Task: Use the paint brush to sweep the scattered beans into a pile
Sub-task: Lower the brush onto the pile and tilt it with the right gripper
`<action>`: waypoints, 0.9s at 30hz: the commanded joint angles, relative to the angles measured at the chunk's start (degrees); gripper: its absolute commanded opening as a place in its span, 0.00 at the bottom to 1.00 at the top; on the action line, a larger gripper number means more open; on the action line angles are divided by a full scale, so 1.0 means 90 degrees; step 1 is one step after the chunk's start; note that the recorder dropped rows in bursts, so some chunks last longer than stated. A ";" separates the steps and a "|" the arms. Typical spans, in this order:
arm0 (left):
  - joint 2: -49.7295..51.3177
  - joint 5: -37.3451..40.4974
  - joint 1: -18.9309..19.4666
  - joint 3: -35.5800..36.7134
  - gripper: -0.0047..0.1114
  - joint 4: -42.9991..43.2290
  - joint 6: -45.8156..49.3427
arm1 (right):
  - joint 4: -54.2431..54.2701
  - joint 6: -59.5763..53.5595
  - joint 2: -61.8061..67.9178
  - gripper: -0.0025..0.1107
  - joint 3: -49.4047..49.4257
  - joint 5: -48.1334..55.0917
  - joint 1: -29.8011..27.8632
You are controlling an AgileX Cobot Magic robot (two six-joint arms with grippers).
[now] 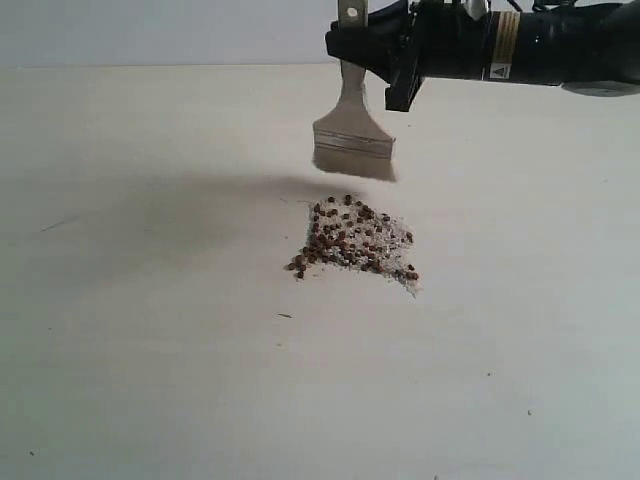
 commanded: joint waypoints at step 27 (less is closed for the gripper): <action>-0.0022 -0.0022 0.0002 0.0019 0.04 -0.0009 -0.0011 | -0.1999 0.2685 0.0761 0.02 -0.0515 -0.0353 -0.0212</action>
